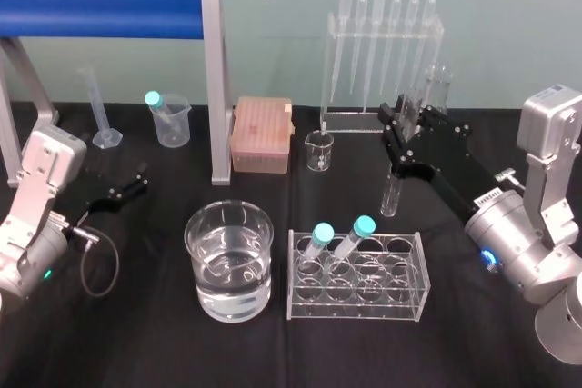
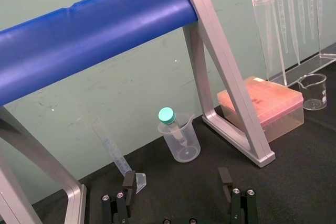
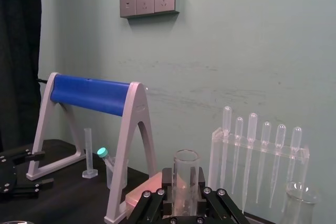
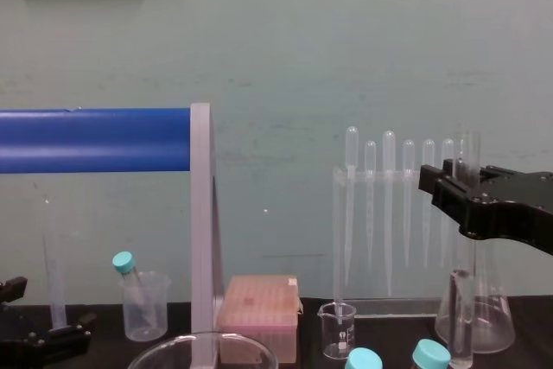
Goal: Hold the test tube with one hand and immerse one end into the beaker, then return it to the test tube rack.
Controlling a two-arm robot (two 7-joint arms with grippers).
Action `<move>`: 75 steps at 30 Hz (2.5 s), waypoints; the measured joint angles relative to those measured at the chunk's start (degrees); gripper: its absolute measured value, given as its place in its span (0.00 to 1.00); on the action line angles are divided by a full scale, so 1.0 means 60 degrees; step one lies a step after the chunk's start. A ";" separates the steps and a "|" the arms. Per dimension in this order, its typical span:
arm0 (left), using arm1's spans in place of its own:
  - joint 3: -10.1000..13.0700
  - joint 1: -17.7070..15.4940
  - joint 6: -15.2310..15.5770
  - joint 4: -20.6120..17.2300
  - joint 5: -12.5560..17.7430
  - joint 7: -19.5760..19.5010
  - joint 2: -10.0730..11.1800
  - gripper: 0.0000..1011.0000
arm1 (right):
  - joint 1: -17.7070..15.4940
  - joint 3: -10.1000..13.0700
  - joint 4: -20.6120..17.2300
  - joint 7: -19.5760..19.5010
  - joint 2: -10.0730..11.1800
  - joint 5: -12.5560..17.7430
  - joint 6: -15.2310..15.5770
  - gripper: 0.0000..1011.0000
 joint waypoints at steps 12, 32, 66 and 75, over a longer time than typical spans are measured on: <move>0.0000 0.0000 -0.0001 0.0000 0.0000 0.0000 0.0000 0.99 | -0.0037 0.0017 -0.0062 -0.0001 0.0013 0.0019 -0.0007 0.24; 0.0000 0.0000 0.0000 0.0000 0.0000 0.0000 0.0000 0.99 | -0.0054 0.0028 -0.0089 -0.0005 0.0024 0.0041 -0.0019 0.24; 0.0001 0.0000 0.0000 0.0000 0.0000 0.0000 0.0000 0.99 | -0.0057 0.0028 -0.0093 -0.0008 0.0024 0.0040 -0.0020 0.24; 0.0001 0.0000 0.0000 0.0000 0.0000 0.0000 0.0000 0.99 | 0.0225 0.0125 0.0018 0.0370 0.0024 0.0553 -0.0009 0.24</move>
